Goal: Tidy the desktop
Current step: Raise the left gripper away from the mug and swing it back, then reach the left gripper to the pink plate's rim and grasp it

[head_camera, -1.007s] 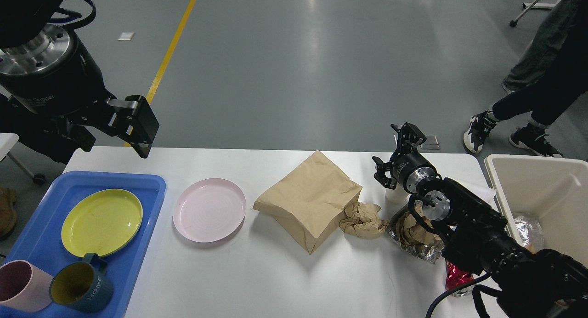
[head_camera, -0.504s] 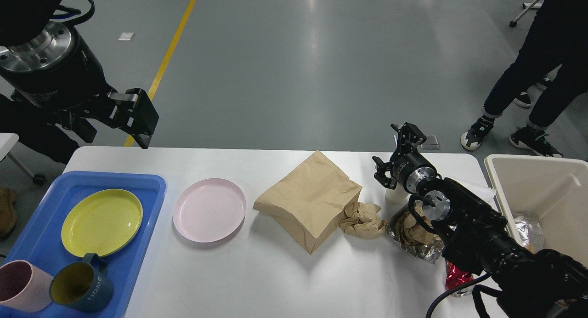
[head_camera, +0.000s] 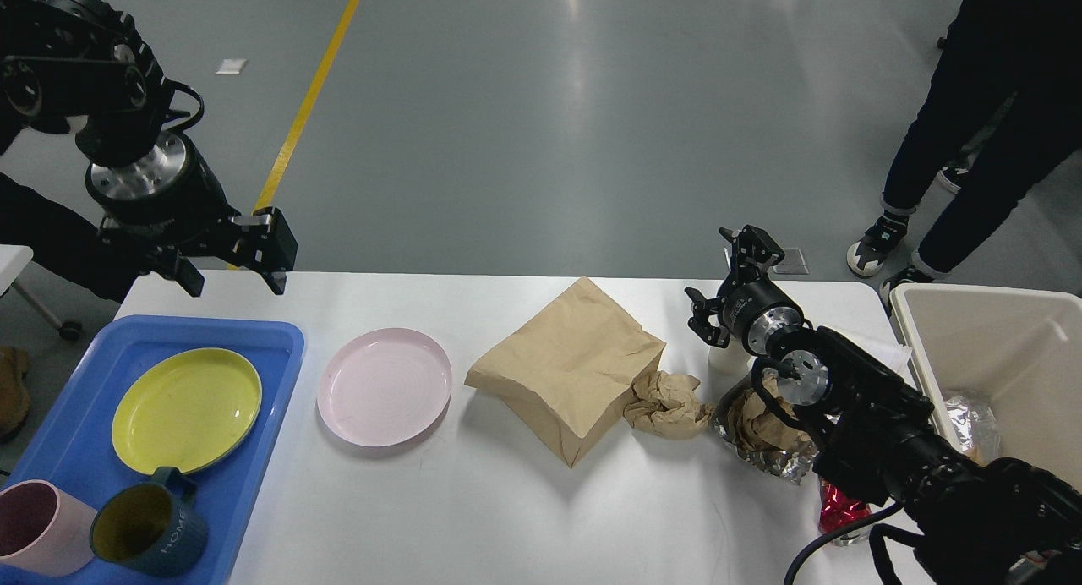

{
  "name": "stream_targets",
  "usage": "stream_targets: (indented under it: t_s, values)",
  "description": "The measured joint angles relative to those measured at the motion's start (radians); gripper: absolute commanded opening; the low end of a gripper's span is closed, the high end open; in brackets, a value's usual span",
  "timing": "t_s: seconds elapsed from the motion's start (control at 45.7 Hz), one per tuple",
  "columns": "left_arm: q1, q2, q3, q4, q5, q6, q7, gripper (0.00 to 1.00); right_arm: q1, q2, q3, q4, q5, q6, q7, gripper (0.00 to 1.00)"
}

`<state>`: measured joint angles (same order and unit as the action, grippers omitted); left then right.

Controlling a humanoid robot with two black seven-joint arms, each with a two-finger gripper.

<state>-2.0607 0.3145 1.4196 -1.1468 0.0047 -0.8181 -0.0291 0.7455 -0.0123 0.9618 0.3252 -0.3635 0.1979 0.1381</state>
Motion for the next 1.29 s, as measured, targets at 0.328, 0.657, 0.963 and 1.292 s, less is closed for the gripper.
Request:
stream_targets:
  t_s: [0.328, 0.657, 0.963, 1.292]
  values:
    - [0.219, 0.093, -0.059, 0.011, -0.101, 0.278, 0.001, 0.81, 0.000, 0.000, 0.000, 0.000, 0.000, 0.000, 0.000, 1.00]
    - [0.340, 0.150, -0.172, -0.001, -0.148, 0.376, 0.000, 0.94, 0.000, 0.000, 0.000, 0.000, 0.000, 0.000, 0.000, 1.00]
    - [0.417, 0.148, -0.207, 0.005, -0.141, 0.243, 0.006, 0.94, 0.000, 0.000, 0.000, 0.000, 0.000, 0.000, 0.000, 1.00]
    - [0.581, 0.160, -0.342, 0.122, -0.149, 0.306, 0.004, 0.94, 0.000, 0.000, 0.000, 0.000, 0.000, 0.000, 0.000, 1.00]
